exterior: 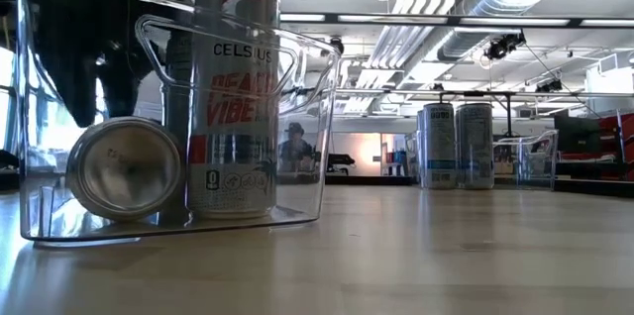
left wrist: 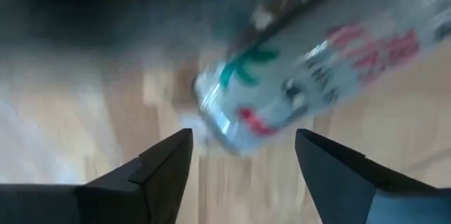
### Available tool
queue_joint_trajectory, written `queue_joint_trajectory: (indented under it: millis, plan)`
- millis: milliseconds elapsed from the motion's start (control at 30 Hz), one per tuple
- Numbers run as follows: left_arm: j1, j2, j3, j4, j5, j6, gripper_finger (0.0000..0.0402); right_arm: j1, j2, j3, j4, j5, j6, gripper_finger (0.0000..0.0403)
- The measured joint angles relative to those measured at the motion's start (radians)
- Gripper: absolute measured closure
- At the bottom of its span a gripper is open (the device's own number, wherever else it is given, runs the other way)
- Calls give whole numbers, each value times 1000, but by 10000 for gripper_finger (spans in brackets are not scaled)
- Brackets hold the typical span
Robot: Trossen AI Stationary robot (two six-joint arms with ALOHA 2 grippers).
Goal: Sort soda cans
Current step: Adjust all the white-pink soda cans into the center transparent bin
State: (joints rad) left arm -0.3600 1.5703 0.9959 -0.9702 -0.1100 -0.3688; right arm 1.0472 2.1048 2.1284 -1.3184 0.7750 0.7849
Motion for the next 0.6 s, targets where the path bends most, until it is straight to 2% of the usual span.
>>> queue_joint_trajectory:
  millis: [200,400,600]
  plan:
    - [-1,47,1,107,-12,71,178,2,0,0,2,0,0,379]
    - [2,44,11,94,-18,106,181,3,0,0,4,0,0,379]
    - [-25,34,43,66,-19,343,173,3,0,0,4,0,0,379]
